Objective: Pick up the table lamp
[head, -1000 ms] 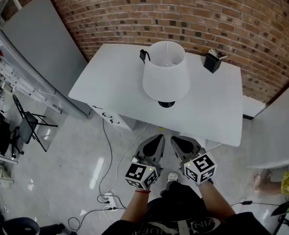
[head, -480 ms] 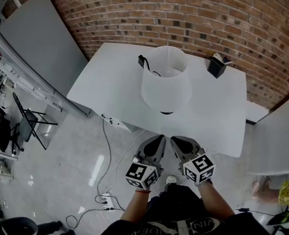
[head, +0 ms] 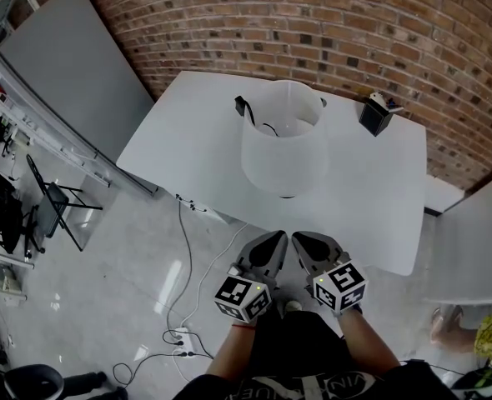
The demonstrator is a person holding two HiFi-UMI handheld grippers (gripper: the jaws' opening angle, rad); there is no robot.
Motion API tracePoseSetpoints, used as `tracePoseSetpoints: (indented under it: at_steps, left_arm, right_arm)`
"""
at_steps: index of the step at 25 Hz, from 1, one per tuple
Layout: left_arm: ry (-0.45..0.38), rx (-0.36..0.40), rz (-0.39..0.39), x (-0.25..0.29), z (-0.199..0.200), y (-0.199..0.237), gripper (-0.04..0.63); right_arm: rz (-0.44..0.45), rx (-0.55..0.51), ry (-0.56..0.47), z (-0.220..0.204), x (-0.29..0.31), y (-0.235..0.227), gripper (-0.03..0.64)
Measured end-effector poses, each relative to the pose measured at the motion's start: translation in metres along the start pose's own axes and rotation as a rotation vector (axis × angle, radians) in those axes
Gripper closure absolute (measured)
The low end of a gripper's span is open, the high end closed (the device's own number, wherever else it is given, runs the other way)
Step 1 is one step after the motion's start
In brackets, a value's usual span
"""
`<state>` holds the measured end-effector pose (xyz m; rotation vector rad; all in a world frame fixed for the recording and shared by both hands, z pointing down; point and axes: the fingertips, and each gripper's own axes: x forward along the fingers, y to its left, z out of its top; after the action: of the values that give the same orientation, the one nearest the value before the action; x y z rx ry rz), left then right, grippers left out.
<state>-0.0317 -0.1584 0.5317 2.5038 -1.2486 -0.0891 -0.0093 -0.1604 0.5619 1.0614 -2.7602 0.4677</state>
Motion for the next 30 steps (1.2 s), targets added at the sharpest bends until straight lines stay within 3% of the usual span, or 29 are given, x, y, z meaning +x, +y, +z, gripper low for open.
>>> tracePoseSetpoints:
  at_steps: [8, 16, 23, 30]
  left_arm:
    - [-0.014, -0.046, -0.035, 0.024, -0.006, 0.014, 0.589]
    - [-0.103, -0.186, -0.092, 0.039, 0.0, 0.038, 0.589]
    - [-0.277, -0.354, -0.29, 0.043, 0.022, 0.039, 0.576]
    - [-0.326, -0.461, -0.412, 0.047, 0.026, 0.049, 0.532]
  right_arm:
    - [-0.007, -0.015, 0.003, -0.001, 0.016, -0.021, 0.615]
    - [-0.018, -0.022, 0.013, -0.006, 0.034, -0.035, 0.615]
    - [-0.043, -0.008, 0.042, -0.019, 0.041, -0.051, 0.615]
    - [-0.049, 0.004, 0.07, -0.026, 0.054, -0.058, 0.615]
